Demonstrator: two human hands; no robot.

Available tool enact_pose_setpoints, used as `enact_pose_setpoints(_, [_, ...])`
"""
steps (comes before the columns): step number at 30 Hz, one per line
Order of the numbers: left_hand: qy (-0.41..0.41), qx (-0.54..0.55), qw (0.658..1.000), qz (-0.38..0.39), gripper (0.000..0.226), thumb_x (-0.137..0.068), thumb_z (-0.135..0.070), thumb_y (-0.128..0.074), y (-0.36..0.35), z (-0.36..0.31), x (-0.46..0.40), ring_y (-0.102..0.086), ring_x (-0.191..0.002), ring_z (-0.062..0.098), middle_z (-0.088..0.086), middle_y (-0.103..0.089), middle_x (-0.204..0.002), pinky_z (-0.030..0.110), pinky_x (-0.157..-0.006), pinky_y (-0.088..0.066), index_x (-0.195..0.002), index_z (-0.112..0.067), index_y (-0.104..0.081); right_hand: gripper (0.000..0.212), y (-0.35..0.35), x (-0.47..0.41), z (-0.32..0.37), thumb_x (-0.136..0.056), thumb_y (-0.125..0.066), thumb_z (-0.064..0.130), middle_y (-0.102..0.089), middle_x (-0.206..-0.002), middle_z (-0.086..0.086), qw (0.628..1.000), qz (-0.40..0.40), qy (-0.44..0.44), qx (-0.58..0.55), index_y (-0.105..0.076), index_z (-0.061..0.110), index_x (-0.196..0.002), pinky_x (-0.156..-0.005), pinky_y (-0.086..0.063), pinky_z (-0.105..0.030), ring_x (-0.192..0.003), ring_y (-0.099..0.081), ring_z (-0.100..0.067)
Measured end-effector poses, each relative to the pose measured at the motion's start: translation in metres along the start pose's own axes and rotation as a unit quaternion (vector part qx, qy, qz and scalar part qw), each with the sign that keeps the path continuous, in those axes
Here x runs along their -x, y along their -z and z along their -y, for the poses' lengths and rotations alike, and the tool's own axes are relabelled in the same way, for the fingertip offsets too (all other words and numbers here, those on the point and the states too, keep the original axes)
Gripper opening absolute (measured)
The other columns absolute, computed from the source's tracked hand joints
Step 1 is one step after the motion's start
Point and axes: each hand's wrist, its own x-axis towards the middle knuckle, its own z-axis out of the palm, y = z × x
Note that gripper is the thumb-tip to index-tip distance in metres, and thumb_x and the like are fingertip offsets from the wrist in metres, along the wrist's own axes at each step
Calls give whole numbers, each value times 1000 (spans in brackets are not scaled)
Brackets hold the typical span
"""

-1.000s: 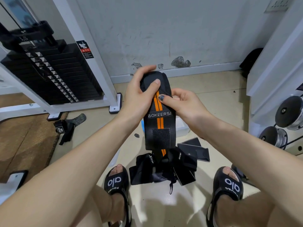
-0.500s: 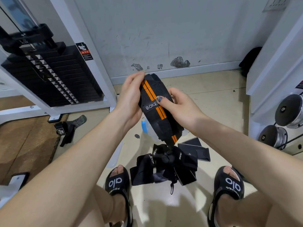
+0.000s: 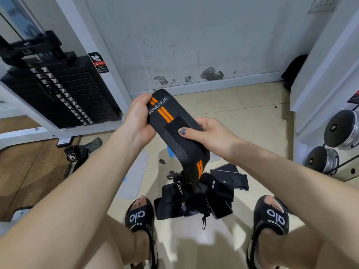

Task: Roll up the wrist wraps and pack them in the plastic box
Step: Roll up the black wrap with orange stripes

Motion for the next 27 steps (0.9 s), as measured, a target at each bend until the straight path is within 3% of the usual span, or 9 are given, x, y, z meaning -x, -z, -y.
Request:
enact_pose_setpoints(2, [39, -1, 999, 13, 46, -106, -43, -50, -1, 5, 8, -72, -109, 31, 17, -77, -109, 48, -101, -56, -118, -1, -65, 13, -1, -4, 1, -100, -67, 23, -79, -93, 2, 999, -46, 22, -5, -73, 14, -106, -69, -56, -25, -83, -74, -11])
enact_pose_setpoints(4, [40, -33, 997, 55, 45, -105, -45, -51, -5, 19, 17, -72, -112, 30, 16, -76, -114, 47, -101, -56, -128, -9, -63, 19, -1, -11, 3, -100, -65, 30, -79, -97, -2, 996, -85, 38, -7, -72, 13, -105, -77, -59, -34, -90, -75, -16])
enact_pose_setpoints(7, [34, -71, 991, 105, 35, -108, -20, -49, -13, 34, 27, -73, -102, 22, 9, -73, -117, 36, -89, -61, -141, -24, -56, 26, 1, -16, 8, -103, -58, 31, -74, -91, -5, 995, -88, 43, -17, -70, 9, -101, -79, -52, -33, -85, -69, -12])
enact_pose_setpoints(13, [35, -59, 995, 73, 31, -109, -9, -37, -15, 25, 27, -71, -97, 28, 13, -70, -113, 39, -80, -61, -121, -18, -64, 23, 0, -7, 4, -101, -63, 23, -77, -110, -9, 999, -27, 5, -32, -67, 13, -121, -92, -59, -38, -102, -75, -22])
enact_pose_setpoints(18, [44, -21, 998, 29, 28, -109, -22, -46, -7, 15, 19, -70, -102, 30, 19, -73, -119, 45, -87, -59, -128, -9, -63, 21, 2, 1, 1, -100, -64, 34, -79, -104, 1, 998, 2, -15, 61, -69, 22, -116, -91, -59, -36, -97, -76, -16])
enact_pose_setpoints(21, [66, -80, 993, 59, 30, -108, -33, -46, -9, 26, 28, -72, -87, 25, 10, -79, -89, 41, -87, -58, -107, -12, -67, 18, 3, -1, 6, -101, -64, 27, -78, -95, 0, 999, -46, 17, 1, -70, 15, -113, -76, -58, -28, -89, -75, -14])
enact_pose_setpoints(22, [74, -102, 989, 80, 32, -107, -34, -47, -10, 32, 32, -72, -83, 22, 8, -77, -89, 38, -83, -60, -107, -12, -69, 19, 4, -2, 9, -102, -62, 26, -77, -92, 0, 998, -53, 20, -10, -70, 12, -112, -72, -55, -25, -85, -74, -13])
enact_pose_setpoints(25, [50, -118, 988, 88, 26, -107, -23, -48, -15, 42, 35, -70, -88, 24, 14, -72, -107, 36, -78, -59, -125, -13, -65, 23, 6, -1, 8, -101, -63, 24, -77, -101, -7, 999, -43, -2, -14, -68, 11, -118, -79, -57, -31, -91, -74, -18])
enact_pose_setpoints(27, [22, -122, 991, 57, 27, -108, -13, -43, -14, 39, 27, -67, -82, 23, 13, -68, -102, 33, -68, -59, -130, -14, -59, 26, 4, 2, 6, -97, -68, 23, -76, -108, -11, 999, -26, -33, -7, -65, 16, -122, -83, -60, -39, -95, -75, -24])
